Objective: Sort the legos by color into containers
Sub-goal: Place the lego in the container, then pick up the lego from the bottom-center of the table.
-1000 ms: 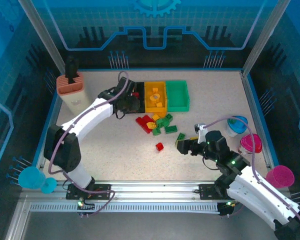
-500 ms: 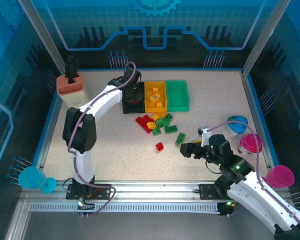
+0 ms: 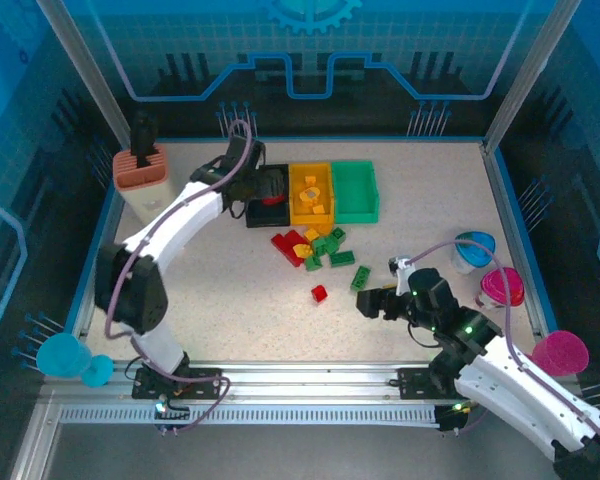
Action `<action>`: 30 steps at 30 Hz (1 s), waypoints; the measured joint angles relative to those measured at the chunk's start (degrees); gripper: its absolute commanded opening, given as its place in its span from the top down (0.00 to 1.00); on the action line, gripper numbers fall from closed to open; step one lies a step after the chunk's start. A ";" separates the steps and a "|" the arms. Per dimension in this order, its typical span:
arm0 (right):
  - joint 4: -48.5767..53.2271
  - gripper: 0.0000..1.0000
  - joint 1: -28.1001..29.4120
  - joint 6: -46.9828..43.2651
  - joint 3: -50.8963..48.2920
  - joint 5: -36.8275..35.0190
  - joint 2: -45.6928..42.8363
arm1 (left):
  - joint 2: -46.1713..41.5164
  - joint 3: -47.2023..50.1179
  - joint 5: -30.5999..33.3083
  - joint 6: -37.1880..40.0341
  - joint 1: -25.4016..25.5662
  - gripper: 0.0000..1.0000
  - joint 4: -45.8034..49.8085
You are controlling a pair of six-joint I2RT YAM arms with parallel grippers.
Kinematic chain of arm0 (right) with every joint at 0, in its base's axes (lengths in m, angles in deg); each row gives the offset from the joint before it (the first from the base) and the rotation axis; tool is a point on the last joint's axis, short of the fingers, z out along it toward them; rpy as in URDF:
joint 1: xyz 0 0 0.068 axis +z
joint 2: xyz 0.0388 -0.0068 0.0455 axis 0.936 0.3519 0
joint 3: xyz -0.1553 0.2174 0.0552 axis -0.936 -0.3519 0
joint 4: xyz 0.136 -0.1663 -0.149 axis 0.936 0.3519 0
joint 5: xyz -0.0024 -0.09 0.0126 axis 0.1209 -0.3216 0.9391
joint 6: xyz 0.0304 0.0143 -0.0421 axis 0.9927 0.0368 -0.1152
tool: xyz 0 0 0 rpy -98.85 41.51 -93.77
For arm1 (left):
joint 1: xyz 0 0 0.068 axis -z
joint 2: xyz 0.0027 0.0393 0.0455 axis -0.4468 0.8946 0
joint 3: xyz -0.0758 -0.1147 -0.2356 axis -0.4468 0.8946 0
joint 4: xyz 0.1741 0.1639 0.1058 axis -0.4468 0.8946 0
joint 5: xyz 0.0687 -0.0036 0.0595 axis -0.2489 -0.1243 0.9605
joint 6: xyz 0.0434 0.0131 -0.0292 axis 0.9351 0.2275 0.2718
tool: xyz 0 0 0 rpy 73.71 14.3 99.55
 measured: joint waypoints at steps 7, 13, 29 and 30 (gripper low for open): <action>-0.02 0.11 8.33 -2.99 4.04 -3.72 10.78 | -15.34 10.80 -1.22 -1.42 1.75 0.22 -3.85; -0.98 0.11 13.14 -5.46 9.35 -6.54 24.37 | -23.98 23.54 -1.90 -3.45 5.33 0.22 -4.13; -2.19 0.17 14.16 -9.60 23.78 -8.96 52.13 | -51.34 43.71 -2.03 -9.49 10.88 0.22 1.81; -2.12 0.18 14.16 -9.60 24.26 -9.03 53.11 | -52.11 43.93 -2.01 -9.60 10.88 0.22 2.36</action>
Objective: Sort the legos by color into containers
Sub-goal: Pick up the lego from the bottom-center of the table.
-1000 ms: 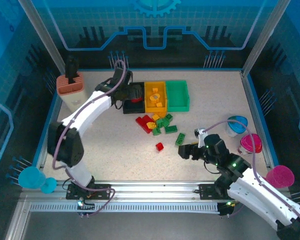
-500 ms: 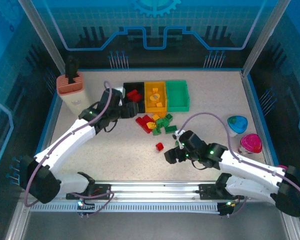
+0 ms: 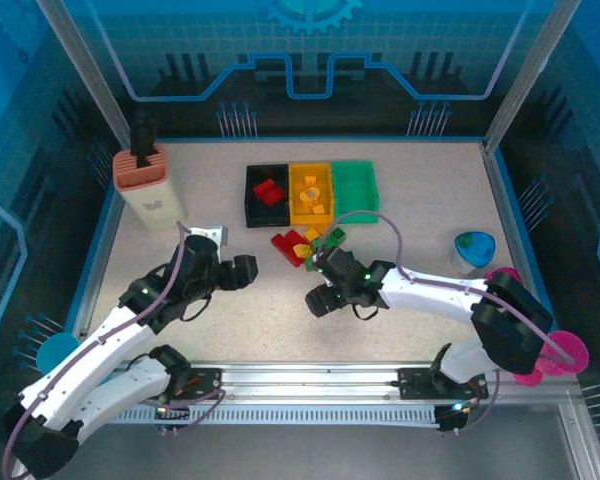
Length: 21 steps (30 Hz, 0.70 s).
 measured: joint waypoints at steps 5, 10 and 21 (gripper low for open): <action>-0.04 0.25 0.00 -0.68 3.50 -0.46 5.75 | -3.58 0.46 0.00 -0.46 0.07 0.22 2.60; -0.04 0.33 -0.02 -1.55 6.08 -0.85 9.84 | -6.16 1.11 0.00 -1.29 0.15 0.22 4.11; 2.03 0.69 0.59 -1.88 10.05 -2.45 13.79 | -7.78 1.14 0.07 -1.31 0.17 0.22 7.28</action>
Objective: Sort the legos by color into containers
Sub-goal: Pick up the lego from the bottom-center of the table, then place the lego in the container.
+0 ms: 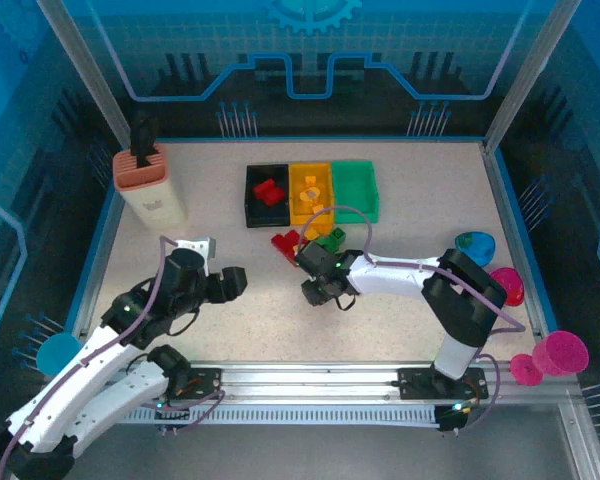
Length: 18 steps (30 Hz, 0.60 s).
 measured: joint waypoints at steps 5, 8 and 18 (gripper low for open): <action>1.64 0.71 2.38 -0.26 2.80 -0.90 -1.53 | -0.42 0.00 0.17 0.02 0.00 0.22 0.55; 2.27 0.71 2.73 -0.98 6.03 -0.87 -2.64 | -0.72 0.00 0.17 0.00 0.00 0.22 1.01; 2.60 0.70 -0.42 -3.45 22.82 1.77 0.87 | -2.69 0.00 0.13 -0.20 0.00 0.23 2.93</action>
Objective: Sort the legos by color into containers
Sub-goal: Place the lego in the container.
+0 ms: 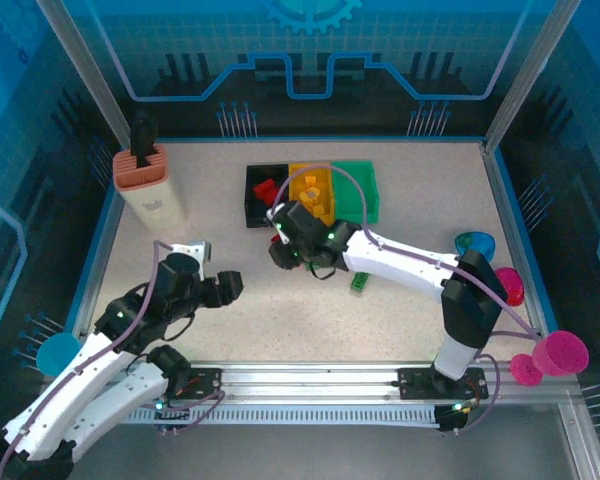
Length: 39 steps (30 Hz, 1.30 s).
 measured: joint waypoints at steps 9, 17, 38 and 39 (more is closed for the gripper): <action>1.79 0.69 -5.51 -0.83 18.75 3.85 14.93 | -2.58 -0.07 -0.22 -0.02 0.66 0.23 1.79; 3.87 0.68 -9.09 -0.09 29.16 5.31 24.48 | -3.26 -0.07 -0.42 -0.66 1.33 0.23 2.91; 5.44 0.24 -10.75 4.39 41.22 4.28 34.80 | -5.70 -1.33 -0.68 -2.56 1.92 0.25 5.27; 4.92 0.24 -10.75 4.39 39.32 4.20 33.20 | -5.68 -1.33 -0.68 -2.56 1.92 0.25 5.27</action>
